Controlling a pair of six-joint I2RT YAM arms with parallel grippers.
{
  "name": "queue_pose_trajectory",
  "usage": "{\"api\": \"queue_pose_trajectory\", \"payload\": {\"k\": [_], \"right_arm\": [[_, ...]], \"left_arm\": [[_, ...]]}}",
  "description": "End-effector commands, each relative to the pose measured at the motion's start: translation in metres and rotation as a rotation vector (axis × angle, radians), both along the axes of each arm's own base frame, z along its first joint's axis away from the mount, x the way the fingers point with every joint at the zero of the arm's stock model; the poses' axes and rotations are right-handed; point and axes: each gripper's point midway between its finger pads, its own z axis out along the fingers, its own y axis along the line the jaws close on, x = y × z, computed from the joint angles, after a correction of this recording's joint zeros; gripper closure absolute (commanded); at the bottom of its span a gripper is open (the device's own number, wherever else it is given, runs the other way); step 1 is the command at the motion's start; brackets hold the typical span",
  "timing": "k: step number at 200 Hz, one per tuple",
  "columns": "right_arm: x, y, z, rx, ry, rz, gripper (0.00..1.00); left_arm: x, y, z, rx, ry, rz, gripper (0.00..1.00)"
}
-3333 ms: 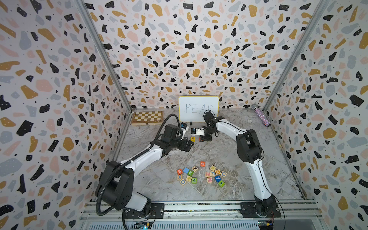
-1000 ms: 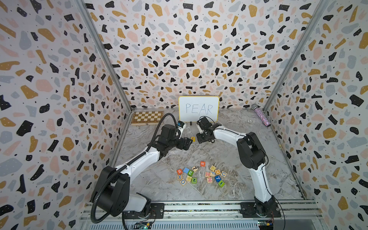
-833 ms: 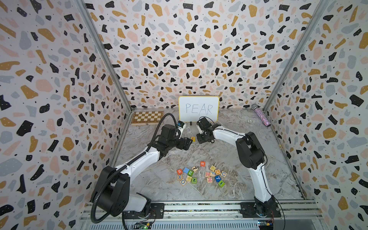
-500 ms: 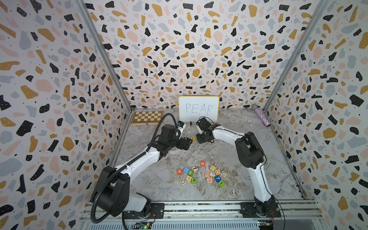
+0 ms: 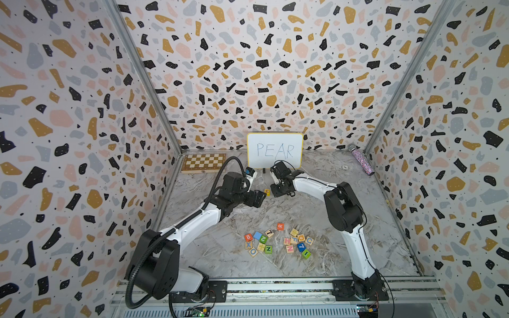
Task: Spell the uppercase word “pear” with letter blocks
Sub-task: Pick up the letter block from the center of the board, then place the letter block at the center of the board.
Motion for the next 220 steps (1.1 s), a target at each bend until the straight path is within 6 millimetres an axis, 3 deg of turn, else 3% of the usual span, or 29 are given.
{"api": "queue_pose_trajectory", "payload": {"k": [1, 22, 60, 97, 121, 182, 220], "right_arm": [[-0.002, -0.006, 0.023, 0.0, -0.044, 0.124, 0.88], [0.003, -0.017, 0.035, -0.048, -0.105, 0.249, 0.9], [0.004, -0.026, 0.056, 0.103, -0.117, 0.514, 0.9], [-0.01, -0.03, 0.04, -0.031, -0.219, 0.804, 0.9], [-0.005, -0.036, 0.033, -0.135, -0.248, 0.883, 0.91], [-0.016, -0.022, 0.036, -0.111, -0.289, 1.125, 0.89], [-0.006, -0.013, 0.036, -0.096, -0.243, 1.17, 0.85]], "left_arm": [[0.008, 0.001, 0.013, -0.01, -0.019, 0.02, 0.01], [0.007, 0.006, 0.014, 0.028, 0.045, 0.049, 0.01], [0.002, 0.007, 0.02, 0.033, 0.114, 0.055, 0.01], [0.001, 0.002, 0.021, 0.028, 0.136, 0.035, 0.01], [0.001, 0.003, 0.021, 0.031, 0.126, 0.032, 0.01], [0.002, 0.001, 0.016, 0.023, 0.134, 0.033, 0.01], [0.002, 0.002, 0.013, 0.03, 0.137, 0.035, 0.01]]}}
